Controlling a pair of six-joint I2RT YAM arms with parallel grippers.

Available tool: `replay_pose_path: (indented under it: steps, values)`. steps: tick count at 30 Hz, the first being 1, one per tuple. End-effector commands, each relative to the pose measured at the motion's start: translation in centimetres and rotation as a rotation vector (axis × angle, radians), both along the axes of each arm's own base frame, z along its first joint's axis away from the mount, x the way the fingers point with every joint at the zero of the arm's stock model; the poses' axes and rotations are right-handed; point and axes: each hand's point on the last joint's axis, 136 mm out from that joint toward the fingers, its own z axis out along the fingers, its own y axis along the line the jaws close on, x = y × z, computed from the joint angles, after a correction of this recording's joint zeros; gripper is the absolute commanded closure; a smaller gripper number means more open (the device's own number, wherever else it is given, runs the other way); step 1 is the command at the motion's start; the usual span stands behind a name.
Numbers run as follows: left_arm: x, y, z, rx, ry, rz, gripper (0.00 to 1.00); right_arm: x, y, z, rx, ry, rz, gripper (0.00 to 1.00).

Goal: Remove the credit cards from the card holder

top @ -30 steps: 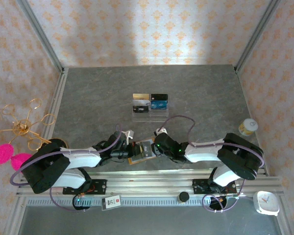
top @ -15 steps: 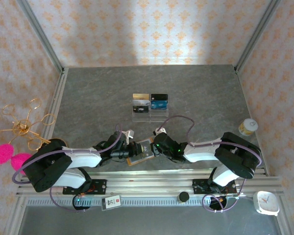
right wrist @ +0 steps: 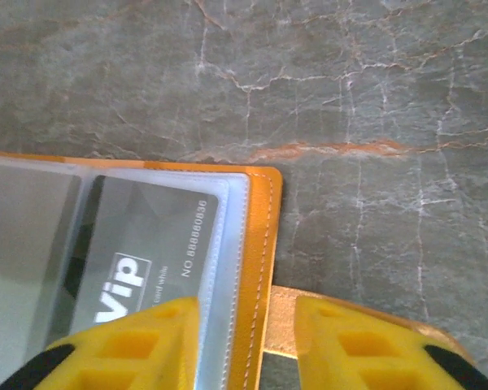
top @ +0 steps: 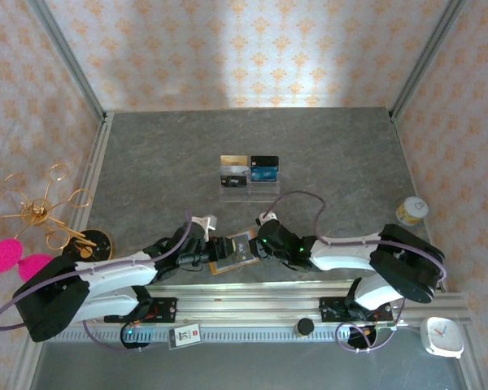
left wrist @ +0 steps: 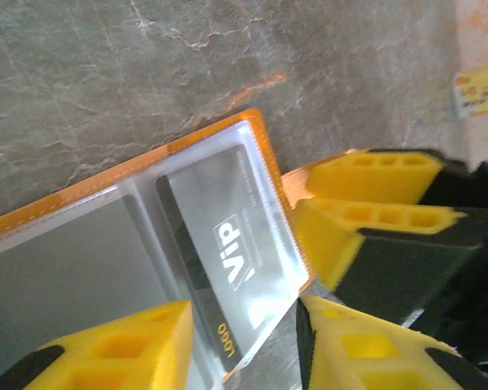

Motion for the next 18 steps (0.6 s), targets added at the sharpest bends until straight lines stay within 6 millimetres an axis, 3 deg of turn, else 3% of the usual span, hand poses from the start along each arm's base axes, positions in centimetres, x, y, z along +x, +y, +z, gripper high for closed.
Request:
replay_pose_path:
  steps: [1, 4, 9, 18]
  values:
    - [1.1, 2.2, 0.1, 0.122, -0.055, 0.088, 0.57, 0.5, 0.5, 1.6, -0.005, -0.046, 0.015, 0.62]
    - [1.3, 3.8, -0.6, 0.171, -0.053, 0.158, 0.6, 0.9, 2.0, 1.4, -0.028, -0.038, 0.065, 0.72]
    - [2.1, 5.0, -2.0, 0.208, -0.021, 0.205, 0.67, 1.1, 3.7, -0.2, -0.071, 0.003, 0.114, 0.76]
    - [4.8, 4.7, -3.5, 0.296, -0.016, 0.174, 0.76, 0.1, 0.6, -2.8, -0.119, 0.072, 0.011, 0.8]
